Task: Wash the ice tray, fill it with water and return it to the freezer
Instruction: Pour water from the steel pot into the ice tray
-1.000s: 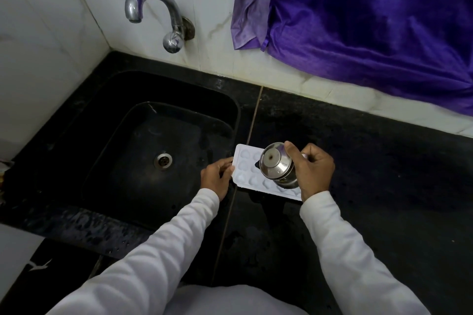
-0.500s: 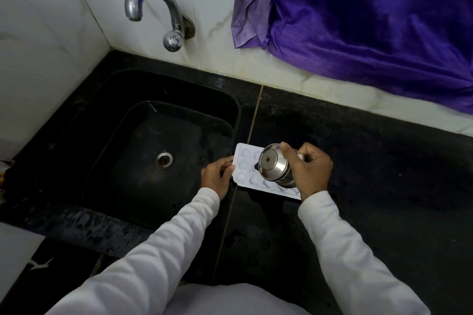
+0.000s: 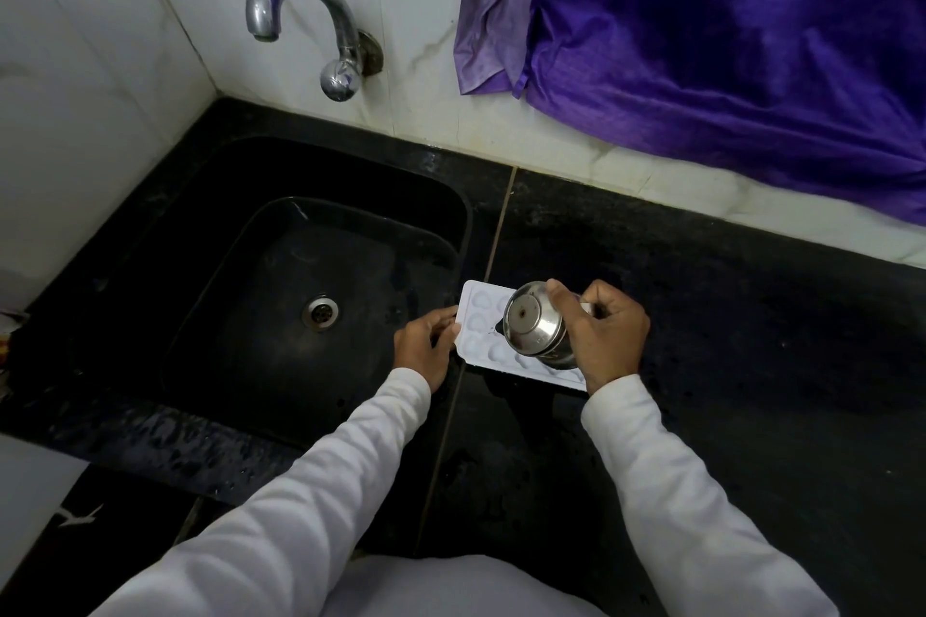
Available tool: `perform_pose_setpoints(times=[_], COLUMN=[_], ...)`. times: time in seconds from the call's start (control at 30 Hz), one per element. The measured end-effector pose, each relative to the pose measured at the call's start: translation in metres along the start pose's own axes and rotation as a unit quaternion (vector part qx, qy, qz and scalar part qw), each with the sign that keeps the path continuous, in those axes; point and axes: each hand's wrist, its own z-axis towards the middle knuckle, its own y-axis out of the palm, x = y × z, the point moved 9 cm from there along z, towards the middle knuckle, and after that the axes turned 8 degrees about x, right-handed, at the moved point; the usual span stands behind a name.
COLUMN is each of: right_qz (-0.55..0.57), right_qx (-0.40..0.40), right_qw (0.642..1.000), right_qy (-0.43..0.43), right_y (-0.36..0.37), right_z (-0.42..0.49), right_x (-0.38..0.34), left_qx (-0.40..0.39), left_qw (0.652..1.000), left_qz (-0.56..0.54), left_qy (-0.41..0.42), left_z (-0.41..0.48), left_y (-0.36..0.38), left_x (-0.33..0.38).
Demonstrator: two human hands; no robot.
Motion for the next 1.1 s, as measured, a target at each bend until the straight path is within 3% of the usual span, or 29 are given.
perform_pose_setpoints(times=[0.43, 1.1], right_qz=[0.032, -0.001], right_qx=[0.013, 0.034], right_qw=[0.997, 0.999], right_qy=[0.067, 0.035], right_y=[-0.007, -0.028], right_z=[0.000, -0.005], right_x=[0.010, 0.016], left_qx=[-0.002, -0.002], left_qw=[1.000, 1.000], left_qz=[0.000, 0.008], left_qy=[-0.009, -0.004], left_z=[-0.001, -0.001], left_y=[0.000, -0.001], left_x=[0.002, 0.002])
